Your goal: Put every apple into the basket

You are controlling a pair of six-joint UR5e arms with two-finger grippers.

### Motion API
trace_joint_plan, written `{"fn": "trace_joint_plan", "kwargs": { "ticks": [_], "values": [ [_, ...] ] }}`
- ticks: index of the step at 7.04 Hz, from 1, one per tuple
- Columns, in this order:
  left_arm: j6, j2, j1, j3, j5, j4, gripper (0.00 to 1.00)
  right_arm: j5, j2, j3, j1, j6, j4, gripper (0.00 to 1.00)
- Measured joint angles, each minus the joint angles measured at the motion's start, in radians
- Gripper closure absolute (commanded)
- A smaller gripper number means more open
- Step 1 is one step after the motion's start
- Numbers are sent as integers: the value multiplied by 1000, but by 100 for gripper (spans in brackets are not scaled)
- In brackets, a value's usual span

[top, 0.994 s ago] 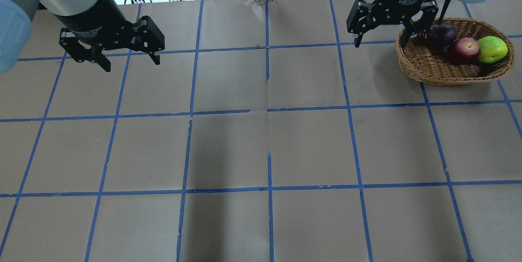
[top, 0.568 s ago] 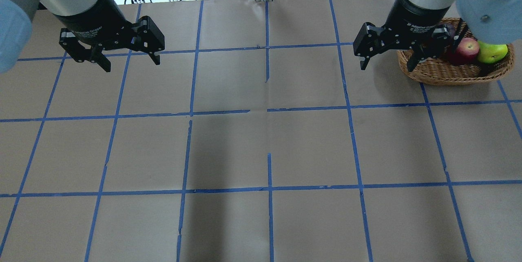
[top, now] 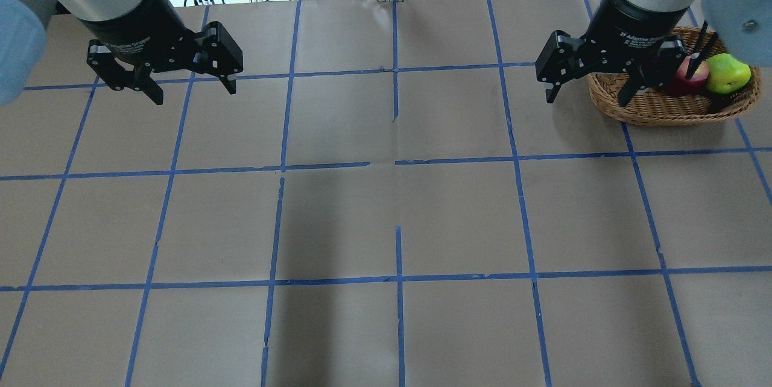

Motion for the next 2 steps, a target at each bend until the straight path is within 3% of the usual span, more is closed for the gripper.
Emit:
{"fn": "trace_joint_plan", "kwargs": {
  "ticks": [2],
  "values": [
    [0,-3,0,1,0,0,0,3,-1,-2,0,0,0,0]
  ]
}}
